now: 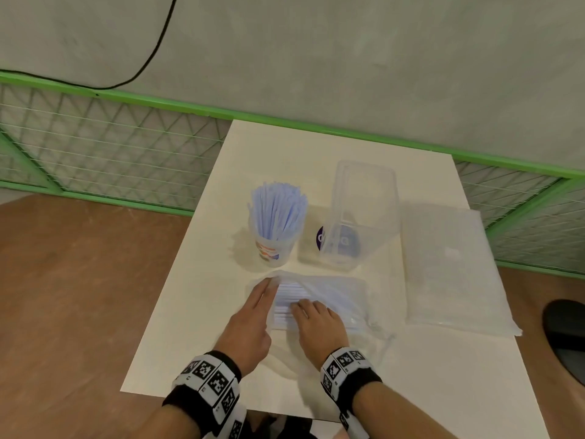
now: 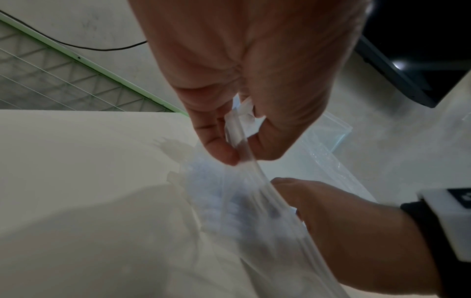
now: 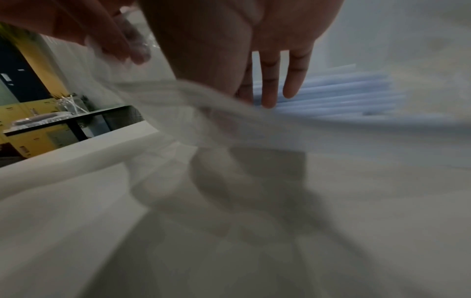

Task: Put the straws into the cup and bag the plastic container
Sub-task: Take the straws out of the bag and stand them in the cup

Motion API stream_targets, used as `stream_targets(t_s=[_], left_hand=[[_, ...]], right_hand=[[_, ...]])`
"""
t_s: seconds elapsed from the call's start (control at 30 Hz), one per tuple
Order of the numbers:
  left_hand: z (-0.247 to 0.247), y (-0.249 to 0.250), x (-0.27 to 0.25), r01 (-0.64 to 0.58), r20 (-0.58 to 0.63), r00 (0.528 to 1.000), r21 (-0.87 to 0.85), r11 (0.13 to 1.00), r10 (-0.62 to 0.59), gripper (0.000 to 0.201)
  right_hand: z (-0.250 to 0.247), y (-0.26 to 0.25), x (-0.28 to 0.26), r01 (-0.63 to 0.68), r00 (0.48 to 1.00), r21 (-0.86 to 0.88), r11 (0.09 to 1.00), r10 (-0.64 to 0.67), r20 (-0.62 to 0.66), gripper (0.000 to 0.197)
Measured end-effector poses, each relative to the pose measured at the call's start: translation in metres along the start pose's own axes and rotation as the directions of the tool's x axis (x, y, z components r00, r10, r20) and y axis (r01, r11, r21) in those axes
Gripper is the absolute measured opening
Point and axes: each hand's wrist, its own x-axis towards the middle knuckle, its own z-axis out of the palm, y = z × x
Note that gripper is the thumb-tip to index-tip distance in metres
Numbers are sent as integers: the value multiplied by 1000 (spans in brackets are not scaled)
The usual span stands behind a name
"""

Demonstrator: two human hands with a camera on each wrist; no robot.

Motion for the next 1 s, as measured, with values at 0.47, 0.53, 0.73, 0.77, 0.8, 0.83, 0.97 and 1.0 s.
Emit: stream_targets(t_s=[0.47,0.53,0.73,0.77,0.8,0.83,0.97,1.0], left_hand=[[-4,-1,0,13,-11,1000,14,1000,-13,93],[-4,-1,1,15,-11,1000,12,1000,-15,92],[-5,-2,1,15,-7,1000,23,1000,-15,91],[-5,-2,1,14,-9,1000,22,1000,-14,91],[-5,-2,1,14,-11,1000,19,1000,-14,91],[-5,-2,1,15,-13,1000,17,1000,-15,90],[-4,-2,2,20,-14,1000,22,1000,-20,90],[-4,-2,2,21,-12,1000,21,1000,-21,90]], right_hand=[[-5,-4,15,-36,993,-32,999,40,108,32],[-7,-3,16,-39,991,-42,998,44,123,35],[-3,-2,16,-14,996,-15,1000,15,87,48],[-3,-2,16,-8,996,-25,1000,10,85,48],[-2,-2,16,-4,996,-29,1000,7,85,47],[-2,-2,16,-2,996,-25,1000,4,85,46],[-6,-3,18,-7,995,-24,1000,10,104,37],[-6,-3,18,-9,993,-36,999,13,115,36]])
